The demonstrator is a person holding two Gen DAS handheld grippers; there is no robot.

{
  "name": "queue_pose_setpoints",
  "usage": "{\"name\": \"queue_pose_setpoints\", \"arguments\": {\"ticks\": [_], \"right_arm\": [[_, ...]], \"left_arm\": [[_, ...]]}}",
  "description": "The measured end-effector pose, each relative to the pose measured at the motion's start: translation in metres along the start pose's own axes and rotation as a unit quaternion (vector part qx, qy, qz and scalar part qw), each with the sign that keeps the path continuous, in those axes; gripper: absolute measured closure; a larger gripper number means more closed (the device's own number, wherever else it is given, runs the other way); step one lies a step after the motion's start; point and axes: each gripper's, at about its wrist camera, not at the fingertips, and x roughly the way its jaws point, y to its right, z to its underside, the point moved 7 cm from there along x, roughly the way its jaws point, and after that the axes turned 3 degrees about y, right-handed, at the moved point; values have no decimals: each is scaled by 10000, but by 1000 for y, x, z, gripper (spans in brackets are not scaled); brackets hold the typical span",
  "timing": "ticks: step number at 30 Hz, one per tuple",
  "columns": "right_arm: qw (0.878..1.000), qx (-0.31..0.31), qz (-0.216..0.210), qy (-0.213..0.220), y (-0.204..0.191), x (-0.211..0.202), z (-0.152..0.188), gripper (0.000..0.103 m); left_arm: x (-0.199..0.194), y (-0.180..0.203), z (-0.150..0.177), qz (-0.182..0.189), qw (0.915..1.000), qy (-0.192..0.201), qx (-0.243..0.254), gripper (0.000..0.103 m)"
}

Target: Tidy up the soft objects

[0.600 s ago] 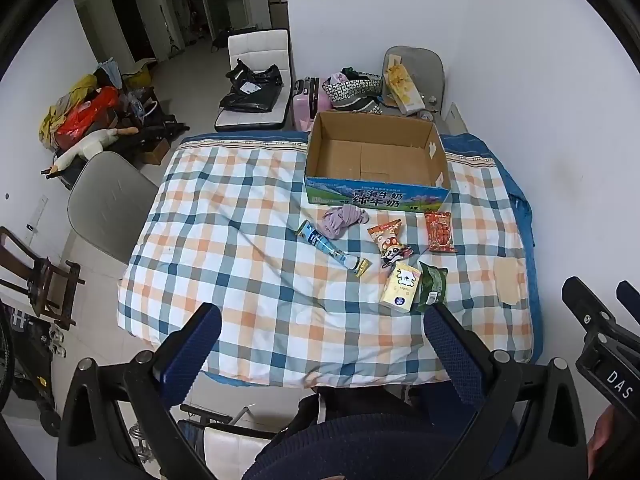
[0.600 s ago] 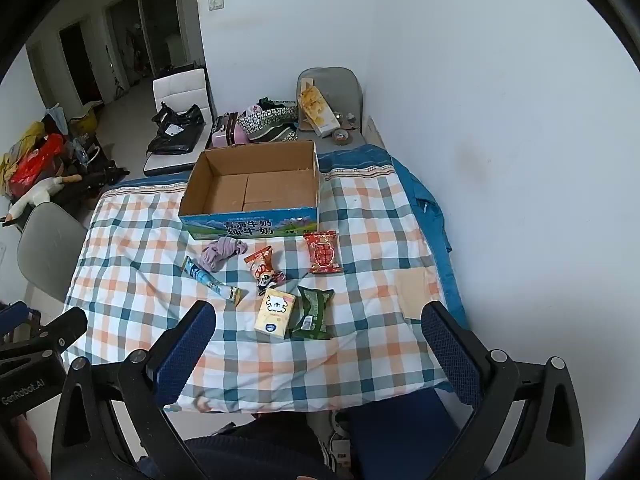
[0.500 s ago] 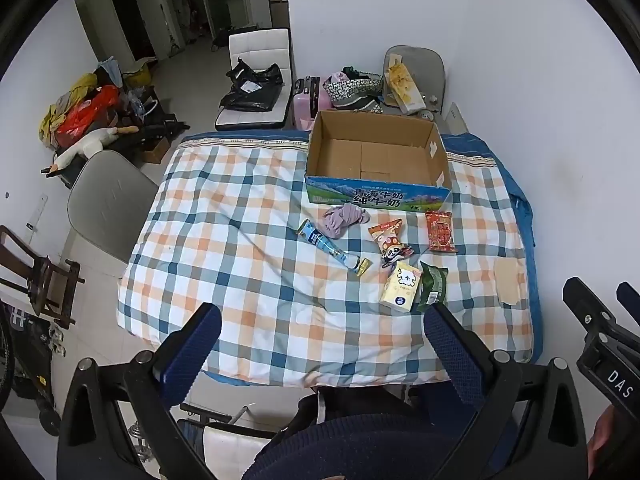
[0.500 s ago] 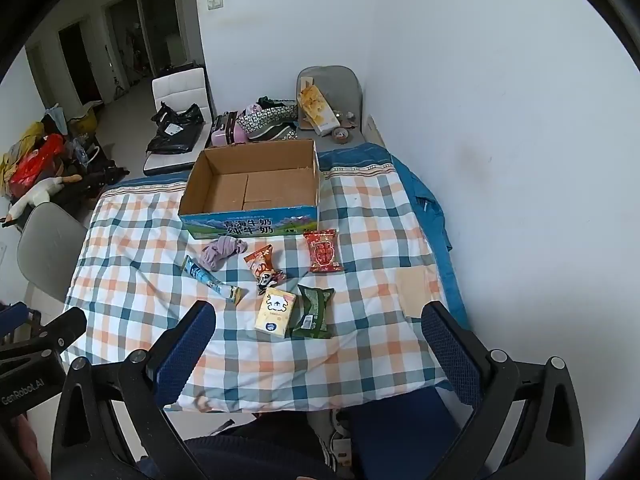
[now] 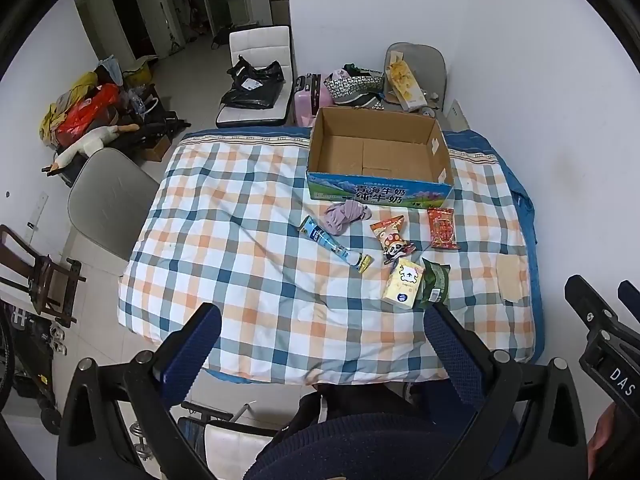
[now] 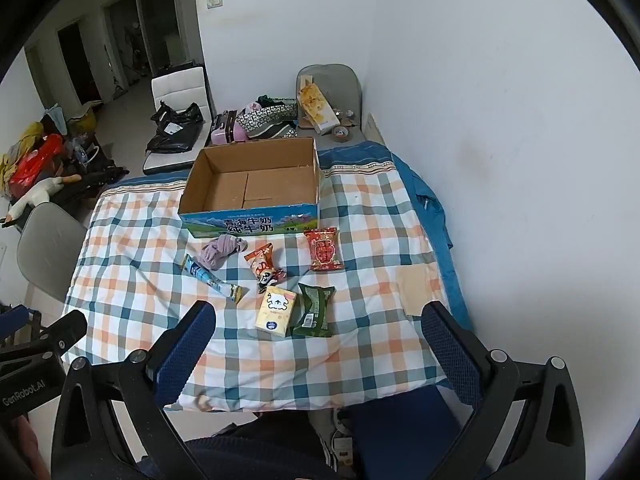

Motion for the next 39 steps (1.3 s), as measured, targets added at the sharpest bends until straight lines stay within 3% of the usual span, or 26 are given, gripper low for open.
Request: {"name": "queue_pose_setpoints", "arguments": {"ticks": [39], "right_arm": [[10000, -21, -42, 86, 3, 1, -13, 0]], "left_arm": [[-8, 4, -12, -4, 10000, 92, 23, 0]]}}
